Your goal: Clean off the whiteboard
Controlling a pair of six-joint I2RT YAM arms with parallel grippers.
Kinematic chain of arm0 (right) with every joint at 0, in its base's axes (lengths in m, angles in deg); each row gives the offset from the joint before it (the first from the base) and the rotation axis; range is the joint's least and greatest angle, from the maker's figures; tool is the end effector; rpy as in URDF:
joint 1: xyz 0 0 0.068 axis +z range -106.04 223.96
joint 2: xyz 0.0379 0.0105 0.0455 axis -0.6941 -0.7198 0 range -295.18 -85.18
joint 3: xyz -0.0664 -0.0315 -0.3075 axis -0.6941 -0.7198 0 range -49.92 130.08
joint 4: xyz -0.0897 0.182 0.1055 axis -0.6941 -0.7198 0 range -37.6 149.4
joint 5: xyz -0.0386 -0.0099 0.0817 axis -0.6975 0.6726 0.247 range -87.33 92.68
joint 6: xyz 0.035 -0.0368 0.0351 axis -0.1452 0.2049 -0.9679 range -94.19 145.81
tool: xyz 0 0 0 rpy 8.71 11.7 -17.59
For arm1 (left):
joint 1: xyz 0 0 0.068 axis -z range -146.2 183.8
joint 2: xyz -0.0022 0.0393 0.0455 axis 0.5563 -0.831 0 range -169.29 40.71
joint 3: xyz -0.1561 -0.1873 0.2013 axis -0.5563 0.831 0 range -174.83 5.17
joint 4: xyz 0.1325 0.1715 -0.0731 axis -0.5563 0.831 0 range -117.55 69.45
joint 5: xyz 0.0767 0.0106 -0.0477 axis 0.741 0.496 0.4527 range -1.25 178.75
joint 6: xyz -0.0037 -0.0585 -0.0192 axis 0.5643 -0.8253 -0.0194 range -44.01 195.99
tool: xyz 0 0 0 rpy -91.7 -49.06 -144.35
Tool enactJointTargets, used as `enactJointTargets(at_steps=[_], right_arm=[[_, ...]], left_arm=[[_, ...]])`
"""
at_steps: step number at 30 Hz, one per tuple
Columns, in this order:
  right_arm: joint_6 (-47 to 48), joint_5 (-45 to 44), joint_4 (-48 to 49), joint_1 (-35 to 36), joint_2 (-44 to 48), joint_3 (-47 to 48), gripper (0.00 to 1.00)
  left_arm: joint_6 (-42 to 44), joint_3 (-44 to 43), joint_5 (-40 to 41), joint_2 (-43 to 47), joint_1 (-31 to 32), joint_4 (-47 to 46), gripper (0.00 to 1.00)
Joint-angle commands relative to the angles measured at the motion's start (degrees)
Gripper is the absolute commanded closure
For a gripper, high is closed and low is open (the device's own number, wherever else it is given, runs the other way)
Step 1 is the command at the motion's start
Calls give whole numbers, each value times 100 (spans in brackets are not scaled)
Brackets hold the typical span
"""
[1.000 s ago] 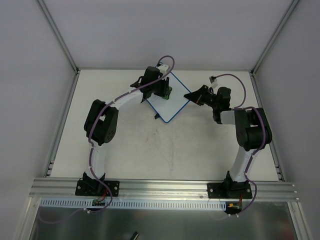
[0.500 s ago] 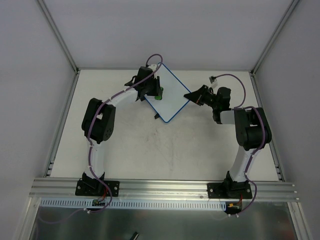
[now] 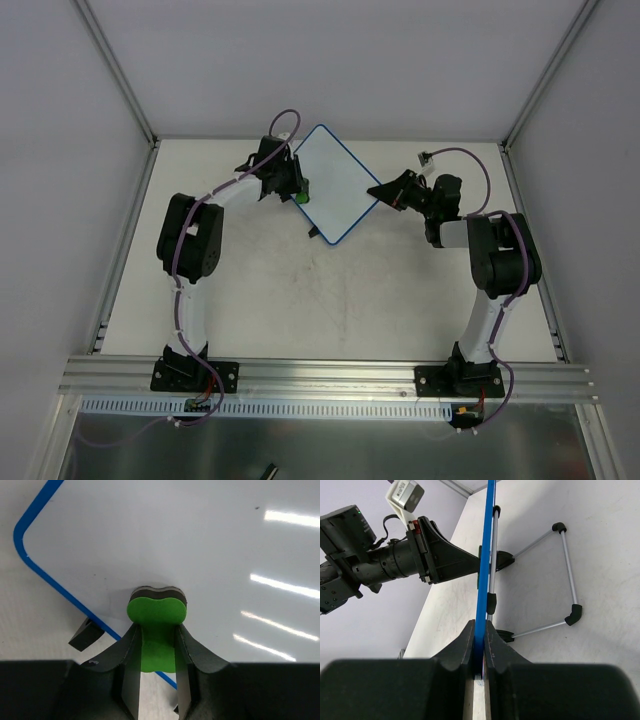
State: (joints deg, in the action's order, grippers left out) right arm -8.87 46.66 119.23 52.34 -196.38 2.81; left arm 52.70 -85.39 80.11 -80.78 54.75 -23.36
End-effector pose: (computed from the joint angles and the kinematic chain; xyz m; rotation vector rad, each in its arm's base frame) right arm 0.3909 0.0902 0.2564 -0.2721 1.6579 1.1667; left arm 0.4553 -0.1818 0.2513 0.0421 2.2394 -0.5944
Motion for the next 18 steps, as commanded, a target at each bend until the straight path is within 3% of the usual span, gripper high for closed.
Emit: enactJointTargets(at_steps=[1,12,18], right_arm=[[-13,391,380,199,-43,62,100],[-30,400,450,190,-16,9,100],[-39,409,450,199,-34,53,100]], left_arm=[[-71,408,337,-305,6,671,100],[-35,487,171,-252,14,671,100],[149,408,197,-270,392,496,100]])
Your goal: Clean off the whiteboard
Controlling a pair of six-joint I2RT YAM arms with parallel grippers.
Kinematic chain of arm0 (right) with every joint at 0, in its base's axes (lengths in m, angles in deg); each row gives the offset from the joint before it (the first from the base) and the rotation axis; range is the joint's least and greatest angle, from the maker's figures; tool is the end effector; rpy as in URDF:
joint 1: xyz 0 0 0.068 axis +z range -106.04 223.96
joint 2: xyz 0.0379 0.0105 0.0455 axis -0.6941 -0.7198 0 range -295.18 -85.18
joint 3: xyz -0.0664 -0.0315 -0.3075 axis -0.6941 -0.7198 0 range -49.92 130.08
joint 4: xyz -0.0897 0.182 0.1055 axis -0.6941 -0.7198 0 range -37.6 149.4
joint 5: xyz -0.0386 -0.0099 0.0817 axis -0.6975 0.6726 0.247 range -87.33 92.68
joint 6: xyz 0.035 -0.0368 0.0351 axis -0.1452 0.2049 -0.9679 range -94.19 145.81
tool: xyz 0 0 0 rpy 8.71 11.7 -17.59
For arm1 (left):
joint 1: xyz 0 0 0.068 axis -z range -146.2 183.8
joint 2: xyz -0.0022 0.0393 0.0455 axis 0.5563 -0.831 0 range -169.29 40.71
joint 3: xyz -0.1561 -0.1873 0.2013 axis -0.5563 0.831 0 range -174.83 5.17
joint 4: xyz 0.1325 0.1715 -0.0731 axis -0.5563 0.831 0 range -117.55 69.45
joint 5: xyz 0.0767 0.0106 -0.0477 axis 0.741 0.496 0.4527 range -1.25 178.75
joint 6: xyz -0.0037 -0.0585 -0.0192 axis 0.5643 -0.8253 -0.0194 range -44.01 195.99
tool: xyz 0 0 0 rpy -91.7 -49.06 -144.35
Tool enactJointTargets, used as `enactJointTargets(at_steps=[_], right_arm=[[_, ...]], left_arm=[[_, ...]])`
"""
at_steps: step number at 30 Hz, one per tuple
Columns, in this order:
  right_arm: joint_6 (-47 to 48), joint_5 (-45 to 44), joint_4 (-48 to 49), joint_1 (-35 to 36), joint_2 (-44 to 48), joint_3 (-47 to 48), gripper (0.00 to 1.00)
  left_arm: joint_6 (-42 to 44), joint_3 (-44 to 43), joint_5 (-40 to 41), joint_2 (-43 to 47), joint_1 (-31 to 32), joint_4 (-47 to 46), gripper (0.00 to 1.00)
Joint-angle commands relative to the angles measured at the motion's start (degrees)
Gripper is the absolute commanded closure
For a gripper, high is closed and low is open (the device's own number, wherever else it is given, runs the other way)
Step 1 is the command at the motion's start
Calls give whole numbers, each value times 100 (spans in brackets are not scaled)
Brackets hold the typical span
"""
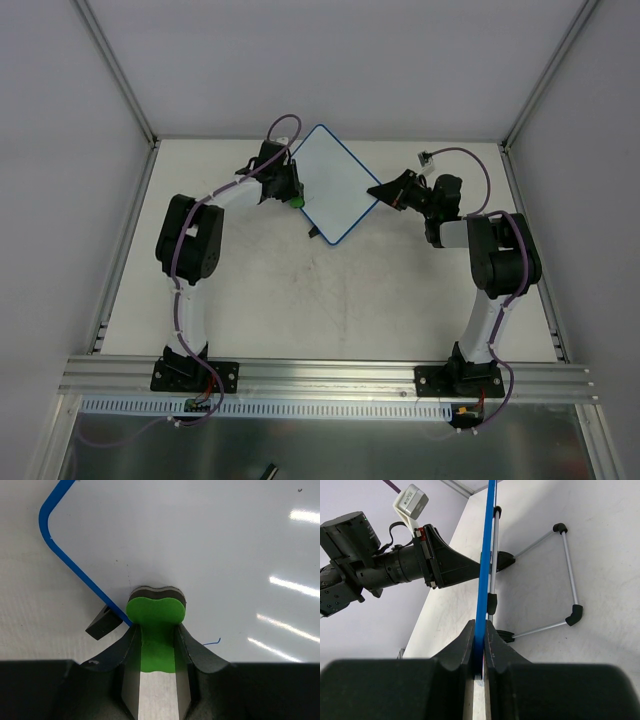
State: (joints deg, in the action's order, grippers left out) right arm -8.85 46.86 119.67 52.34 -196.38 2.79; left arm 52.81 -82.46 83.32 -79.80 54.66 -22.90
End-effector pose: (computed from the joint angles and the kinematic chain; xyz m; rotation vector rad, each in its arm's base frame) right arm 0.3907 0.0903 0.2571 -0.2787 1.6510 1.1675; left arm 0.4478 -0.1754 0.2426 0.0071 2.2740 -0.5202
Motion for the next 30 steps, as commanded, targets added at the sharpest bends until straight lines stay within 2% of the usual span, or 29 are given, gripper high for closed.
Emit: enactJointTargets(at_steps=[1,6,11,22,30], right_arm=[[-33,389,407,190,-25,55,100],[-41,398,407,190,-34,55,100],[-59,407,433,199,-42,47,100],[-85,416,450,199,-51,55,100],[-85,424,450,199,-60,55,100]], left_arm=[[147,98,-125,-377,471,415,100],[252,36,-116,-360,831,353,100],[718,62,-1,-219,1139,143,100],[1236,721,-1134,220,1403,-833,100],[1895,1143,-1311,651,1807,-1150,100]])
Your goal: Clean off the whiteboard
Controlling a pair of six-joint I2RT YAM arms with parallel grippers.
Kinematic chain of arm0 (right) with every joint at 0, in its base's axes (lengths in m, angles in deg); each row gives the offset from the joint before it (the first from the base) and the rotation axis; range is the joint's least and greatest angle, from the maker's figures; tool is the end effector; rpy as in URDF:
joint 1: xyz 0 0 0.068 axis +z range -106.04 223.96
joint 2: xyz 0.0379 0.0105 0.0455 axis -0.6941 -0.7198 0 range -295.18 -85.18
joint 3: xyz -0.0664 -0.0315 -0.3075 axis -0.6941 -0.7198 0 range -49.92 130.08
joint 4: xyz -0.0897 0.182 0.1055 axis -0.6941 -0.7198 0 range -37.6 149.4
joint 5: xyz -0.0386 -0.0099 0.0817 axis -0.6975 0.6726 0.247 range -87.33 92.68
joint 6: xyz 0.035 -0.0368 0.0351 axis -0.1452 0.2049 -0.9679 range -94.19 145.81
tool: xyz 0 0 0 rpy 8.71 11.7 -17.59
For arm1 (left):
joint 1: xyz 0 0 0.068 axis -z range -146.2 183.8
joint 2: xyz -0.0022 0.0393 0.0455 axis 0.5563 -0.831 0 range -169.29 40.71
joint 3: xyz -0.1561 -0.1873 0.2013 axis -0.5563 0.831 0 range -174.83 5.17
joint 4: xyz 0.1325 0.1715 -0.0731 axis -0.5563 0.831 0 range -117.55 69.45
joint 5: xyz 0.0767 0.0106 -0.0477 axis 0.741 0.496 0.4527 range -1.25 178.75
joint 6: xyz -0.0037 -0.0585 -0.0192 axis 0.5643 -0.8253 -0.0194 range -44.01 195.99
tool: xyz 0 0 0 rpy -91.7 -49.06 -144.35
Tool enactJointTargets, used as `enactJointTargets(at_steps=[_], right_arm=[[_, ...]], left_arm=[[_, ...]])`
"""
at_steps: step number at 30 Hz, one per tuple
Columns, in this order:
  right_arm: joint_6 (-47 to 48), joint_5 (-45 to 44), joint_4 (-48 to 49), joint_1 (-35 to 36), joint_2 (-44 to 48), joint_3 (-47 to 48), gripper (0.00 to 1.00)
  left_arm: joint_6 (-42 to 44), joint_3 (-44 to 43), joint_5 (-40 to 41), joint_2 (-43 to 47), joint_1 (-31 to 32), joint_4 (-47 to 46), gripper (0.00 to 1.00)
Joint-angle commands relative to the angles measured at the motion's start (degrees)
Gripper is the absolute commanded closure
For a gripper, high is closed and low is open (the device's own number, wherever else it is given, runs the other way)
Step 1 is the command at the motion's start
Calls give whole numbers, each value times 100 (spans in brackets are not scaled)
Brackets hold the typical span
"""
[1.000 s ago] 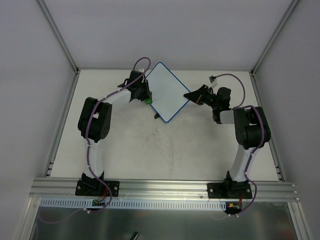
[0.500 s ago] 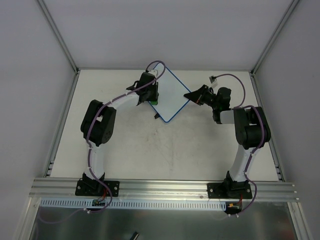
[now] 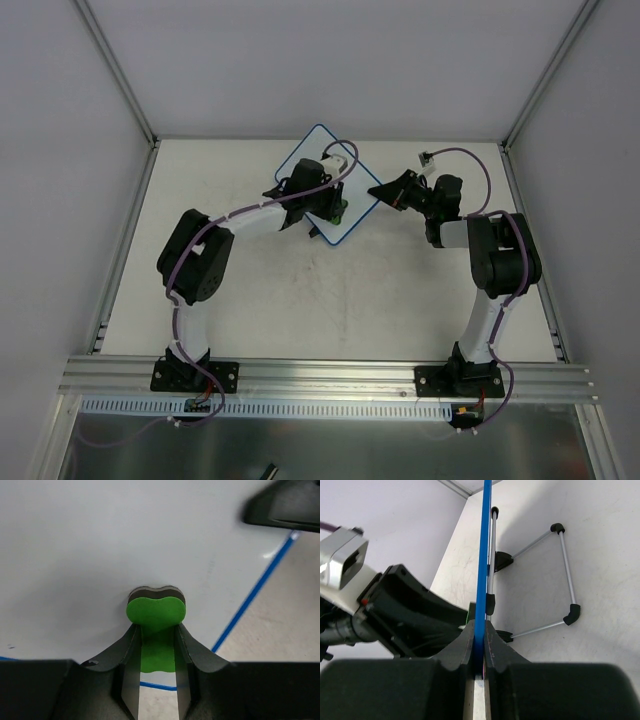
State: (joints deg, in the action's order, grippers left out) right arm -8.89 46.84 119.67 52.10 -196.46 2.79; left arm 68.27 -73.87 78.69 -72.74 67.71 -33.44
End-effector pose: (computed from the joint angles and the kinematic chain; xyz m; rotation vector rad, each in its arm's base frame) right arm 0.3913 0.0887 0.2566 -0.2736 1.6524 1.1649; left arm 0.3732 -0.2607 0.2704 0.5878 2.0374 -0.6219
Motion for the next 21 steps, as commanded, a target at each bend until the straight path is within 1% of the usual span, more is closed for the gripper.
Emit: enactJointTargets(at_steps=[1,7,9,12,13,17,21], right_arm=[[-90,418,450,214,-43,55,100],[-81,418,450,214,-51,64,100],[-81,418,451,223,-51,73,100],[-81,418,450,214,-51,64,100],[-81,418,450,223,-43,55,100],[-81,418,450,214,-42,64,100],[-81,426,450,223,-51,64,100]], left_arm=[[473,302,-848,-28,537,-105,100],[859,355,-664,33,775,-140,100],[834,346,-611,16,775,-140,100],[790,320,-348,-11,766,-140,100],[790,311,-121,-28,757,-114,100],[360,284,4,-81,582,-44,100],[-61,302,-92,-160,196,0,100]])
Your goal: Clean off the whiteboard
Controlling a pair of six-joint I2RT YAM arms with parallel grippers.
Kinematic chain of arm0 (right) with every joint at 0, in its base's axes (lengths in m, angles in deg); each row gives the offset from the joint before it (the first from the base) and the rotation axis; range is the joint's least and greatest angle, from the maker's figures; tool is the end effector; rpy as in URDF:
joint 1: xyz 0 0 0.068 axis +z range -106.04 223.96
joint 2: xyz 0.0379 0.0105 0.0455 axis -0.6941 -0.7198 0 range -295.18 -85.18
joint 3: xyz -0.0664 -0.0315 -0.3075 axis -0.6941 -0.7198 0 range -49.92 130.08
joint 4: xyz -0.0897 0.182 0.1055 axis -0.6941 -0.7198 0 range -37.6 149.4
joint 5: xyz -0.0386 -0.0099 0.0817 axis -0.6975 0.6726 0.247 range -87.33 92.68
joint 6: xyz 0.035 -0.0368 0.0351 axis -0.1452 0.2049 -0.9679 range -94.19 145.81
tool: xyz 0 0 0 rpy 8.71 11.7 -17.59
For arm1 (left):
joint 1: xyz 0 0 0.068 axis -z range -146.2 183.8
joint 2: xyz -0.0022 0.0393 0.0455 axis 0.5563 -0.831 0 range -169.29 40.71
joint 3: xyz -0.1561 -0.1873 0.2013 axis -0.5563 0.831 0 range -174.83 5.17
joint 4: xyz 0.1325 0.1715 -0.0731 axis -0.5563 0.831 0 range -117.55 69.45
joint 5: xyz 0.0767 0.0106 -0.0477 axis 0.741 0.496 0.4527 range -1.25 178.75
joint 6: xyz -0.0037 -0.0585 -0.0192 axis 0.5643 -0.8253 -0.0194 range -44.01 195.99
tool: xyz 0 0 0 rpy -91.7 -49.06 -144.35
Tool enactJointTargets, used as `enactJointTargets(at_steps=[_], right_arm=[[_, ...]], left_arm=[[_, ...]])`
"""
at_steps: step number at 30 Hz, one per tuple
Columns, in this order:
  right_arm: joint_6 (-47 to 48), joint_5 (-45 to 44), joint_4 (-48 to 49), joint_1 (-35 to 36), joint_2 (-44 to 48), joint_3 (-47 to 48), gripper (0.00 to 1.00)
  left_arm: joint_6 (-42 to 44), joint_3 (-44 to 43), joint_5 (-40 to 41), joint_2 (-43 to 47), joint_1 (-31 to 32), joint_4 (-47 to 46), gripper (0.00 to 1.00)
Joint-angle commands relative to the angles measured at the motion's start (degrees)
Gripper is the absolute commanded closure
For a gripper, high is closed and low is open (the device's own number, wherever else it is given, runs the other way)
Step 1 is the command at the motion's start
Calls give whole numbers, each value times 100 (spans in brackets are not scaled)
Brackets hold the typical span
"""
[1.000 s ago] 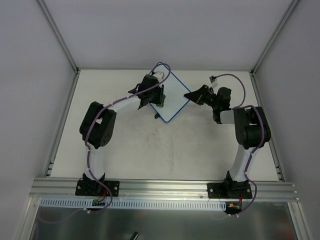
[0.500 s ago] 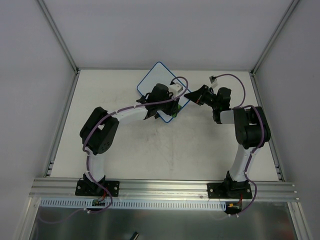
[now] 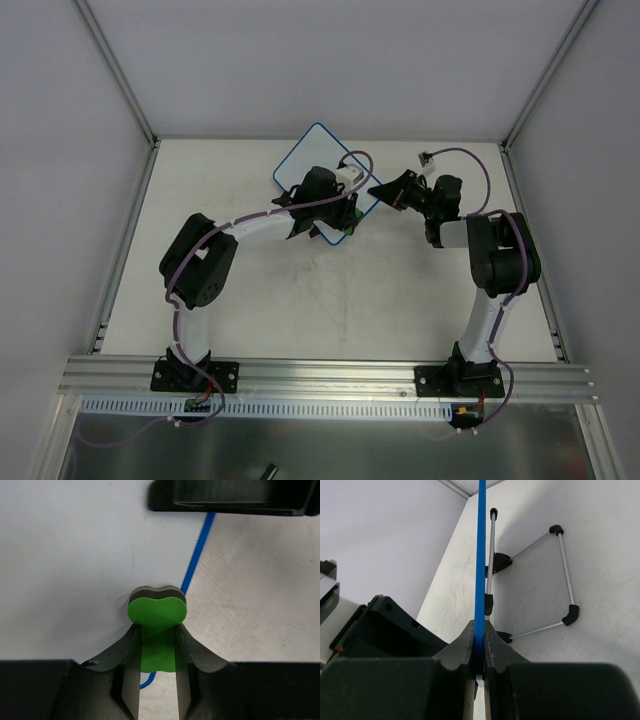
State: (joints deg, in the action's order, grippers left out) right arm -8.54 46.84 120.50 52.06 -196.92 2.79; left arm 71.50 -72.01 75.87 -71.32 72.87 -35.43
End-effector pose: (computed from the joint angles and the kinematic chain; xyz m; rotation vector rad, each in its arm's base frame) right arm 0.3925 0.0886 0.2551 -0.2808 1.6443 1.1586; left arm 0.3418 -0.2908 0.2748 0.7620 1.9594 -0.6972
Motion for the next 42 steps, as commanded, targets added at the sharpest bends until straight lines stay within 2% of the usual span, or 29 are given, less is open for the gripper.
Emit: enactJointTargets(at_steps=[1,12,18,27,32,42], right_arm=[[-116,418,367,219,3,55,100],[-142,418,403,227,-23,47,100],[-142,418,411,219,-23,47,100],[-151,418,411,219,-5,38,100],[-142,418,411,219,3,29,100],[-142,418,411,210,47,20,100]], left_arm=[[-534,116,146,-328,-391,208,100],[-1659,292,163,-495,-1164,331,100],[-2213,-24,173,-846,-1507,761,100],[-2732,107,357,-821,-1780,990,100],[-3127,-51,-178,-988,-2034,1148,100],[-3866,-15,-22,-803,-2202,1569,100]])
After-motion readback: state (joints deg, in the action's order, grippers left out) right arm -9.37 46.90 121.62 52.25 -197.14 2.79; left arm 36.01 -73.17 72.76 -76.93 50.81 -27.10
